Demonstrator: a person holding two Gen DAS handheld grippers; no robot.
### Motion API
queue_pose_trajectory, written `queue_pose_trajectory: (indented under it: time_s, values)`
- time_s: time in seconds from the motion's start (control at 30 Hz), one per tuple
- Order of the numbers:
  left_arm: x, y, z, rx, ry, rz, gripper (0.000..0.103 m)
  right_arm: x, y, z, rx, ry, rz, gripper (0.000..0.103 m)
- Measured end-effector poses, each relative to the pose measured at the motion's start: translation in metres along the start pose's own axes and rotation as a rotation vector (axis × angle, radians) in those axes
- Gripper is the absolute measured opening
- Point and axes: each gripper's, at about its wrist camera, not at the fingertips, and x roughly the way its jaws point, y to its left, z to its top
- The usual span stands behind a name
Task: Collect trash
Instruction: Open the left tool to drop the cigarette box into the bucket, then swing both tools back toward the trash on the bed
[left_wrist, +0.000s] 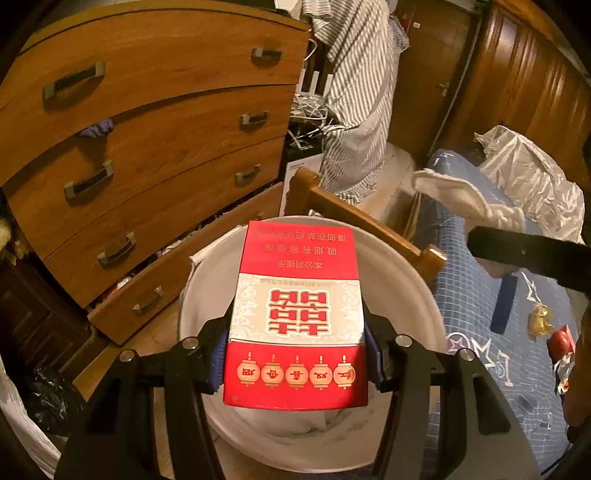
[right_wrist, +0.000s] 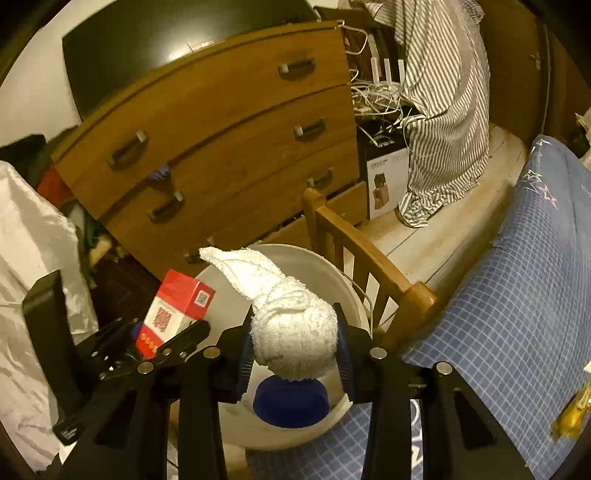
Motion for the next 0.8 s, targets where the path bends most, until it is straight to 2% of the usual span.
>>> queue_pose_trajectory:
  time_s: [0.3, 0.57, 0.6, 0.63, 0.67, 0.7, 0.73, 0.8]
  values:
    - [-0.007, -0.038, -0.006, 0.05, -0.003, -0.028, 0.054, -0.026, -0.032, -0.023, 0.047, -0.011, -0.023, 0.039]
    - [-0.011, -0.023, -0.001, 0.039, -0.014, 0.024, 0.054, -0.01, -0.008, -0.004, -0.002, 0.005, -0.011, 0.04]
    - [-0.011, -0.02, 0.0, 0.035, -0.013, 0.031, 0.055, -0.006, -0.003, 0.001, -0.007, 0.01, -0.003, 0.042]
    - [-0.011, -0.015, 0.001, 0.027, -0.014, 0.042, 0.055, -0.002, 0.0, 0.004, -0.006, 0.018, 0.007, 0.052]
    - [-0.01, -0.01, 0.002, 0.019, -0.008, 0.055, 0.062, 0.001, 0.002, 0.008, 0.004, 0.018, 0.015, 0.071]
    - [-0.01, -0.007, 0.003, 0.01, -0.005, 0.061, 0.066, 0.001, 0.003, 0.011, 0.016, 0.003, 0.017, 0.076]
    - [-0.01, -0.003, 0.003, 0.001, -0.006, 0.069, 0.072, 0.001, 0.004, 0.014, 0.023, -0.009, 0.018, 0.076]
    - [-0.011, 0.004, 0.002, -0.013, -0.009, 0.081, 0.074, -0.002, 0.003, 0.016, 0.035, -0.022, 0.032, 0.076]
